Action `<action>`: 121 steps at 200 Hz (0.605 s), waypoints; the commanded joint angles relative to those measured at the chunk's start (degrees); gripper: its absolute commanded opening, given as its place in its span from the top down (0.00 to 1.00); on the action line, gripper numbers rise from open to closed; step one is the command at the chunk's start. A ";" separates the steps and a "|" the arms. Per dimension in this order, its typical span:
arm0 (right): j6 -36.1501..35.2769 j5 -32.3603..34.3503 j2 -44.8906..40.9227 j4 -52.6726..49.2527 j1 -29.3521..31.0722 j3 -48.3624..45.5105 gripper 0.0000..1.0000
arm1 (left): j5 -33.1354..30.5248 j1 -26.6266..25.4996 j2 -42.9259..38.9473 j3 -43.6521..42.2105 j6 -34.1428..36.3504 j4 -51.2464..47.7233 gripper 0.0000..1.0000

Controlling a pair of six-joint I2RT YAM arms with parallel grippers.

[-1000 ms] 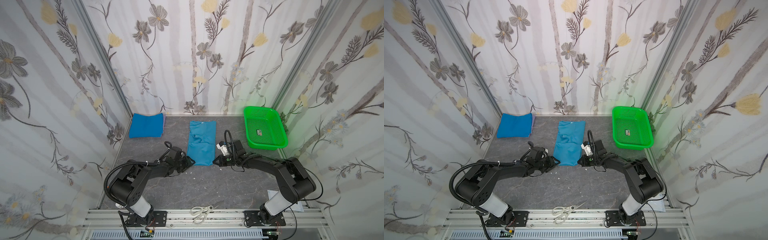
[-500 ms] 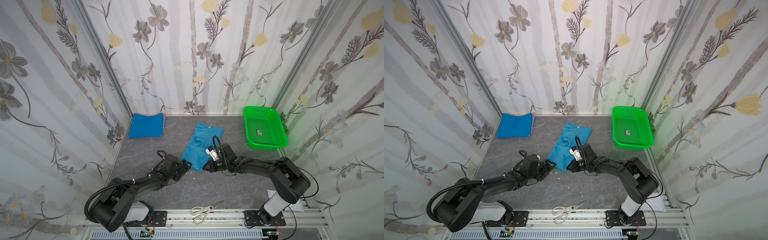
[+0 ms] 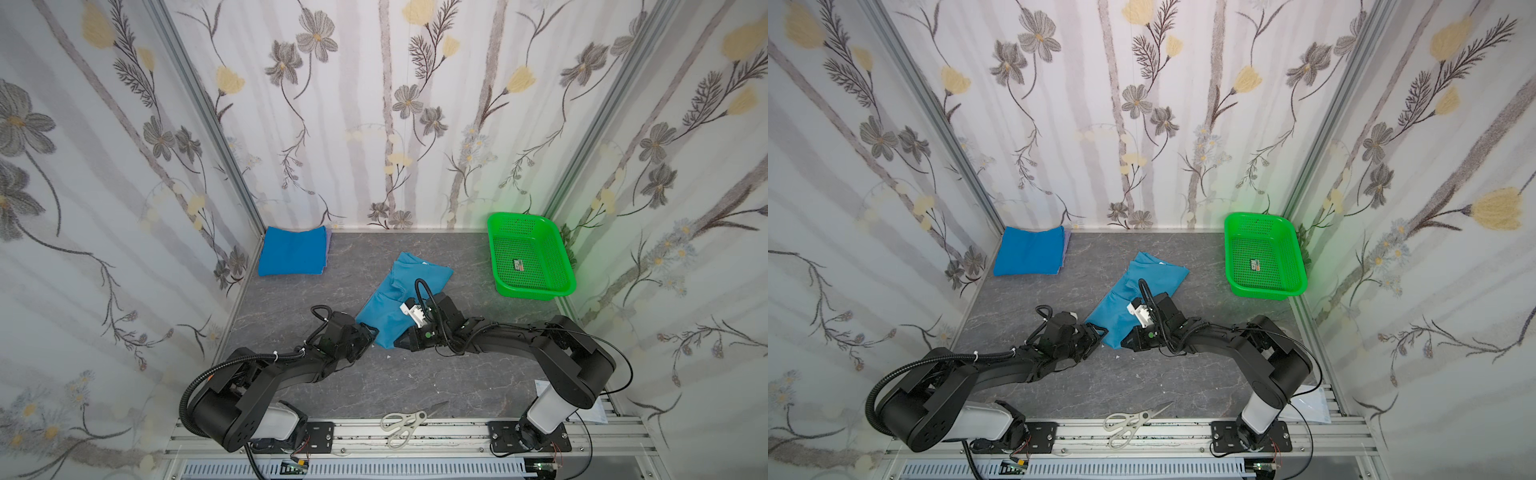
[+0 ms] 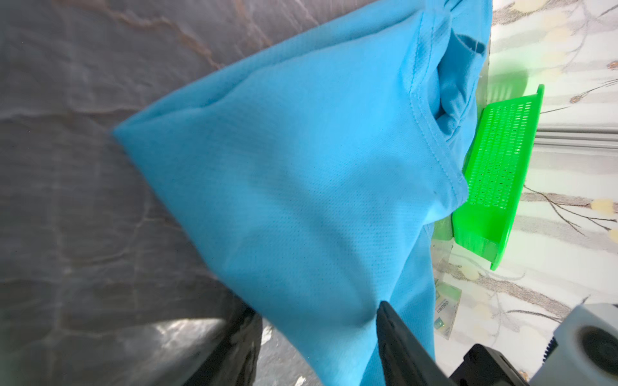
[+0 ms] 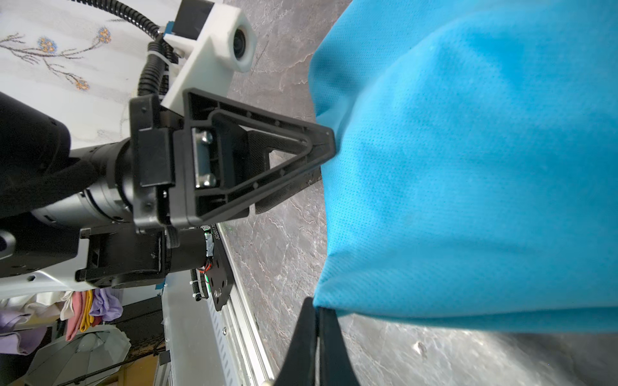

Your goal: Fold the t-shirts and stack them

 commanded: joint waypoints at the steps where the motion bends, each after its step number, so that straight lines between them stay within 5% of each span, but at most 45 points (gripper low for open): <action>1: 0.62 -1.12 -0.15 2.85 1.15 -0.69 1.00 | -2.63 0.11 1.55 -0.47 -1.08 -3.75 0.45; 69: 0.47 -1.19 -0.64 2.56 1.08 -1.07 1.00 | -3.72 0.08 -0.84 0.45 -0.09 -8.22 0.82; 88: 0.03 -1.47 -1.27 1.88 0.29 -1.07 1.00 | -4.68 0.04 -4.46 1.48 2.20 -13.63 1.00; 121: -4.02 0.48 -5.02 -4.49 -5.34 -0.25 0.53 | -3.87 1.20 -10.07 4.61 9.21 -24.28 1.00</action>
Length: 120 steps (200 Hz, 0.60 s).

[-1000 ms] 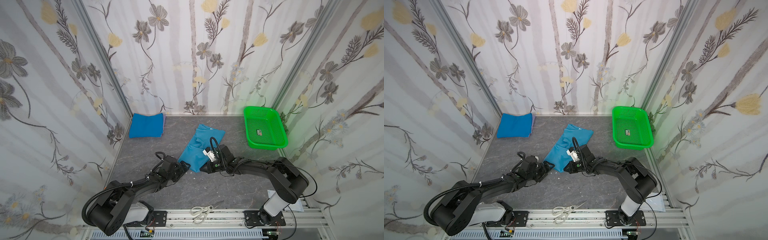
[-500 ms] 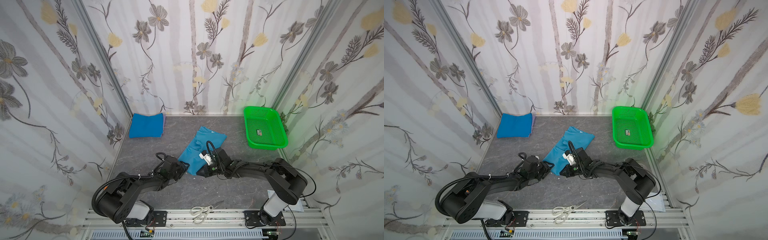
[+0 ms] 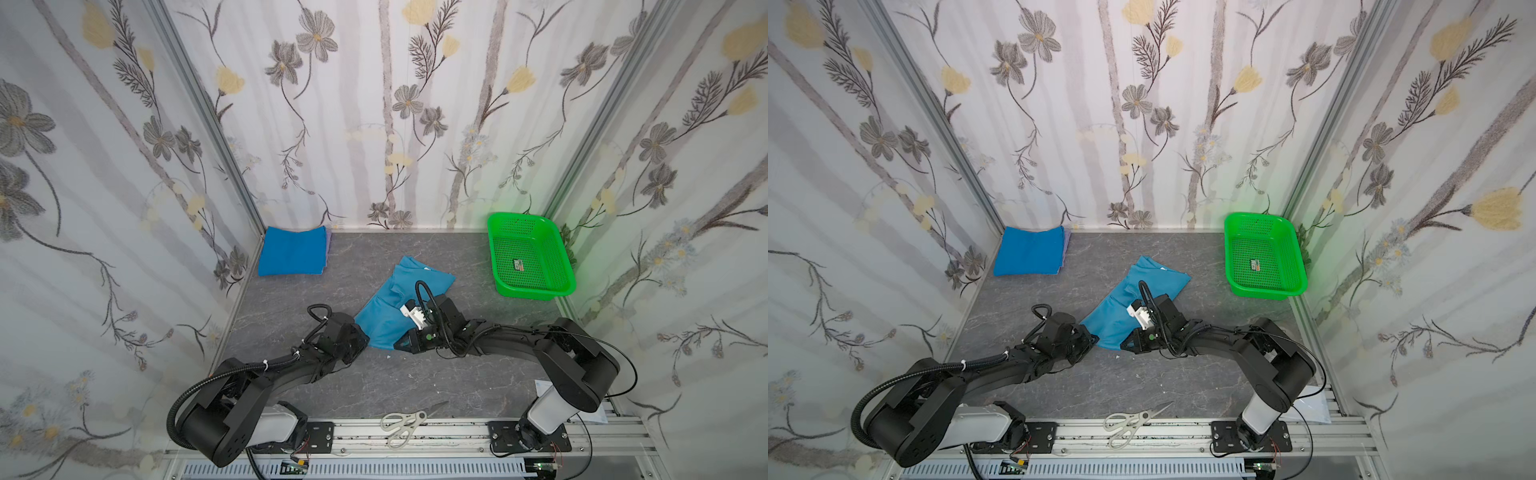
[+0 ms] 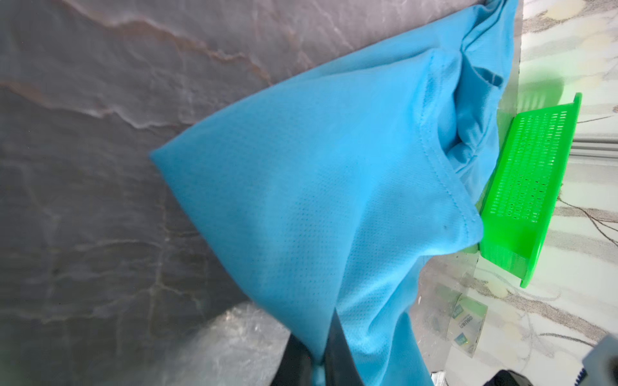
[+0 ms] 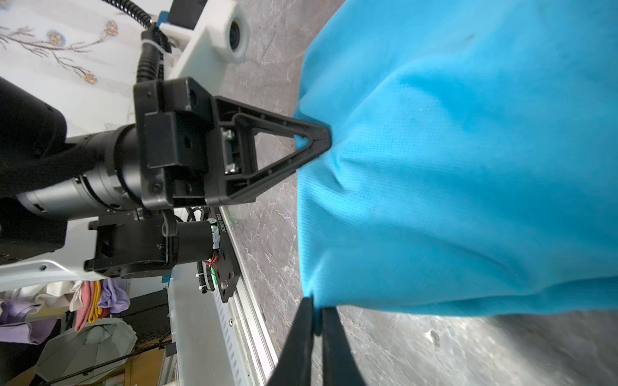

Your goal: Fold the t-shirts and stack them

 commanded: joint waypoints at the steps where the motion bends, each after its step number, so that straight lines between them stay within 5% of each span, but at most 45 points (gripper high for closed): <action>1: -3.57 1.01 -2.82 -3.18 -3.41 0.68 0.52 | -0.22 1.01 -2.67 2.18 6.54 -10.34 1.00; 47: -9.02 4.92 -5.80 -11.60 -11.86 5.23 0.09 | -0.73 3.84 -5.30 11.68 19.24 -31.09 1.00; 86: -10.88 8.75 -1.97 -13.15 -16.80 10.74 0.03 | -3.33 4.50 -4.99 22.65 26.51 -44.26 1.00; 120: -13.25 9.59 1.49 -14.25 -19.22 14.56 0.01 | 2.89 5.29 -0.66 30.26 31.86 -46.78 1.00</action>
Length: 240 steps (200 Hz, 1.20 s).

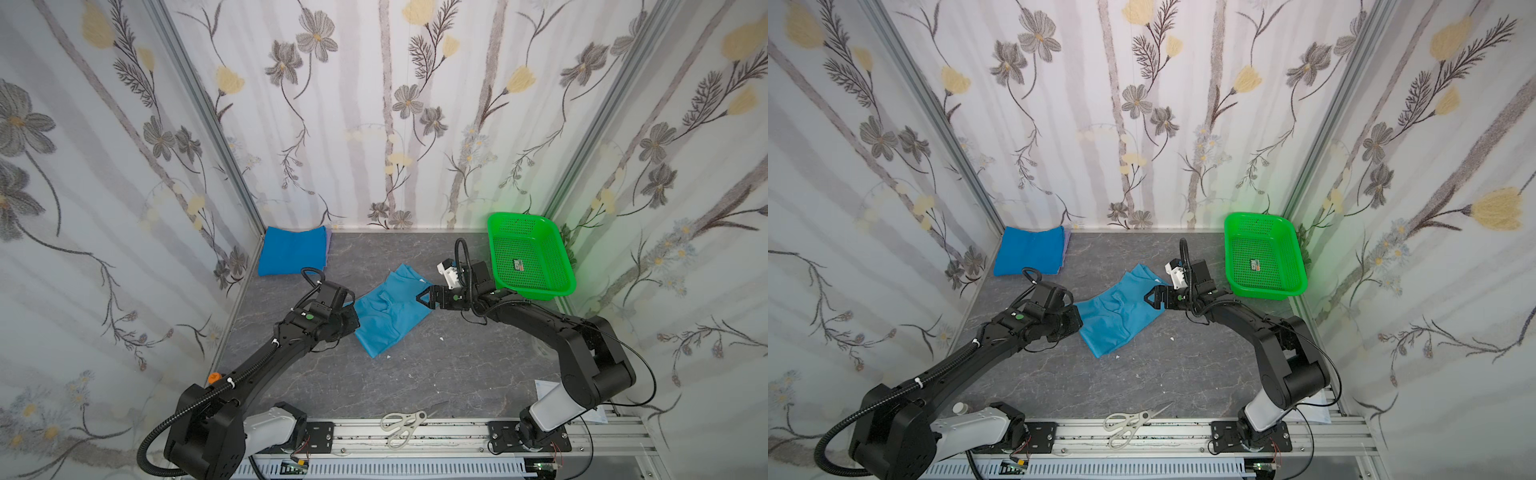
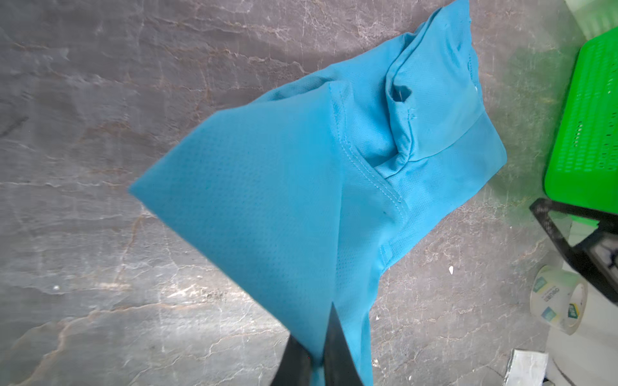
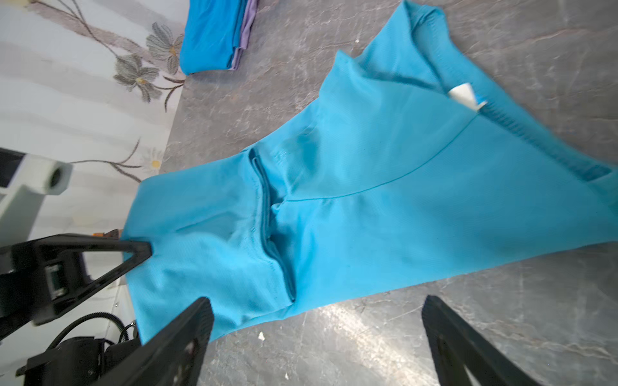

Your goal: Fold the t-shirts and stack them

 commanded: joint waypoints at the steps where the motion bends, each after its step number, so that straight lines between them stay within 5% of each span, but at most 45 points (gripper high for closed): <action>1: -2.86 1.32 1.64 -0.71 -1.21 1.90 0.01 | 4.29 0.29 3.29 4.69 6.37 -5.40 1.00; 91: -4.24 2.12 4.26 -0.95 -8.14 1.64 0.00 | 14.96 -0.92 26.60 33.58 10.06 -6.67 1.00; 240: 0.14 5.35 6.75 1.74 -11.79 0.24 0.00 | 15.08 -6.52 57.66 70.35 12.49 -18.43 0.98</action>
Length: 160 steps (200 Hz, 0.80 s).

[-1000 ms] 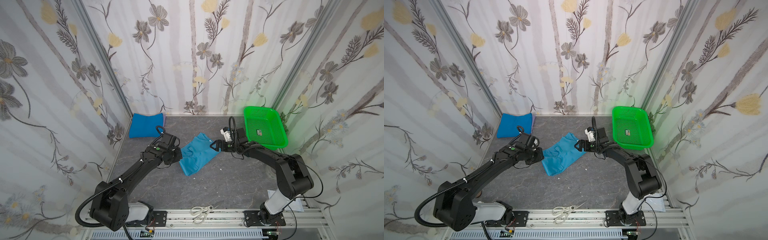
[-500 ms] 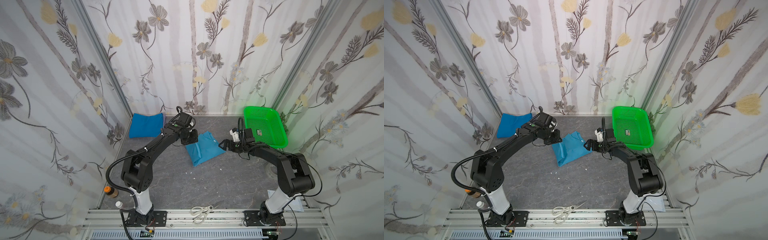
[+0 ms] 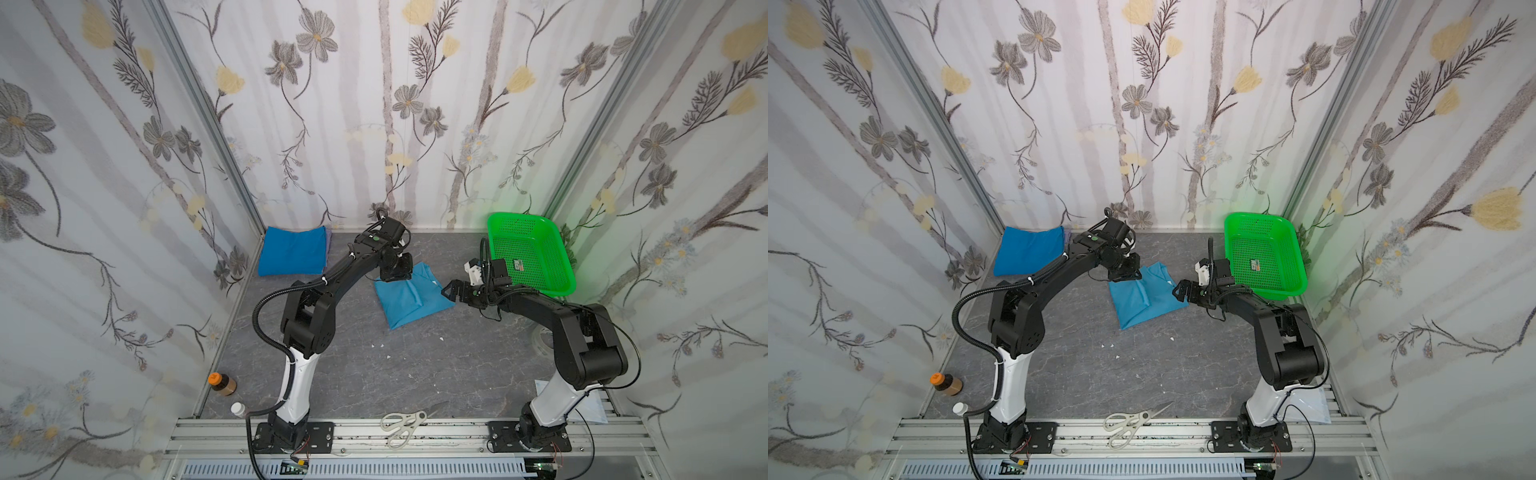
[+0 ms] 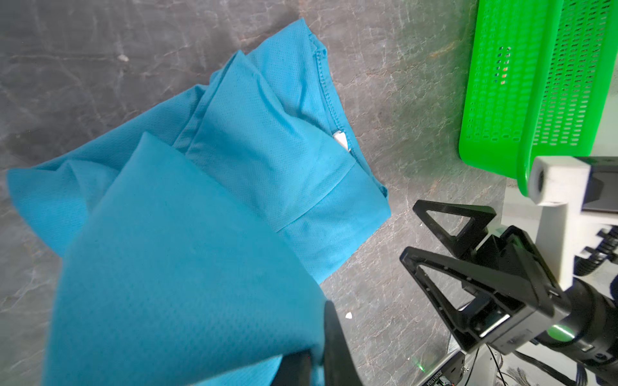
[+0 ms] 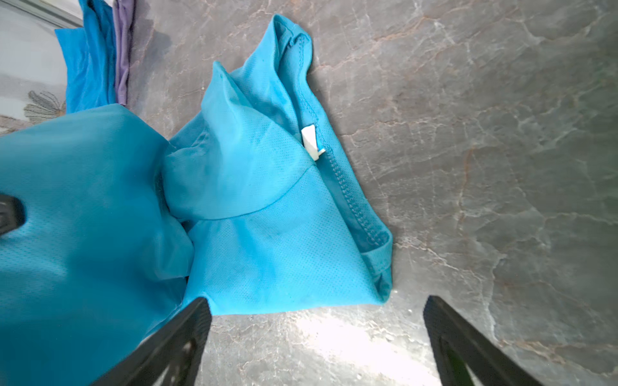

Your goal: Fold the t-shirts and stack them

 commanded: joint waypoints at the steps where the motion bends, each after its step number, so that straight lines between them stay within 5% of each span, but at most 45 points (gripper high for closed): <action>1: 1.48 0.74 1.02 3.27 -0.08 0.74 0.00 | 0.33 -0.36 3.60 4.86 0.63 -3.04 0.98; 108: 5.01 1.01 5.59 4.76 -2.31 2.06 0.00 | 5.13 -3.47 20.68 28.14 3.95 -9.77 0.85; 128: 6.87 1.50 3.11 6.76 -3.51 -0.91 0.00 | 6.41 -3.94 22.92 31.10 4.25 -9.80 0.75; 160: 7.68 1.67 -0.91 8.34 -4.68 -4.28 0.00 | 9.84 -4.47 24.67 33.49 4.03 -8.12 0.38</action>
